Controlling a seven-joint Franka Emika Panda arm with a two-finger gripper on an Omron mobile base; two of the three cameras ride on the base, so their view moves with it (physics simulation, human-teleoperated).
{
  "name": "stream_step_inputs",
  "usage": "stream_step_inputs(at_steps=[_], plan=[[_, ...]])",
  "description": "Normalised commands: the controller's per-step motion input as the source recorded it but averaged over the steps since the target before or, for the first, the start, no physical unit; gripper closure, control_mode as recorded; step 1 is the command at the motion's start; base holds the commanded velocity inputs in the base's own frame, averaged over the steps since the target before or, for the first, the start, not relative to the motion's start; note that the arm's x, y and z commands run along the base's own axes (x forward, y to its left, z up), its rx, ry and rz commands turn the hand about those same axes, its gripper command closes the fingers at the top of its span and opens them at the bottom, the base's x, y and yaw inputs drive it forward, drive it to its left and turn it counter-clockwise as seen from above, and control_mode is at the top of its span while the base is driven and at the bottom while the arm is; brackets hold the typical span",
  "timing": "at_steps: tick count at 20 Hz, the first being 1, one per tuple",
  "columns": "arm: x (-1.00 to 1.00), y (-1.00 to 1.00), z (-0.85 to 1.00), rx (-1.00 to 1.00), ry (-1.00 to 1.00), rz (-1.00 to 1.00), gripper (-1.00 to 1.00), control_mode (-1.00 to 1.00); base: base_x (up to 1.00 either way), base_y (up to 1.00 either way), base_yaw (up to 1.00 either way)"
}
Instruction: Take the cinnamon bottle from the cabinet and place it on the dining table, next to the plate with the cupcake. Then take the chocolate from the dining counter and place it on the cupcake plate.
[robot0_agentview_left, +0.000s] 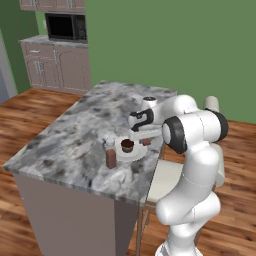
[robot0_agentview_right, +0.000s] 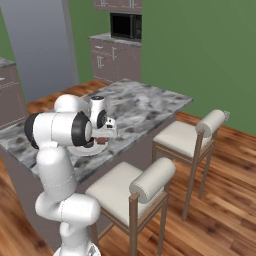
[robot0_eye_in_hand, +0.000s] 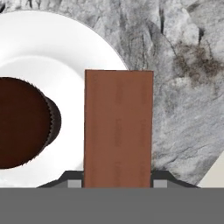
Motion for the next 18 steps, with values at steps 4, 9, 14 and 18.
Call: stream_step_inputs(at_steps=[4,9,14,18], plan=[[0.0,0.12,-0.03,0.0,0.0,-0.1,1.0,-1.0,0.0,0.0,0.0],[0.0,0.12,-0.06,0.0,0.0,-0.07,1.0,-1.0,0.0,0.0,0.0],[0.0,0.0,-0.08,0.0,0.0,-0.06,1.0,-1.0,0.0,0.0,0.0],[0.0,-0.06,-0.03,0.0,0.0,-0.05,-1.0,-1.0,0.0,0.0,0.0]])
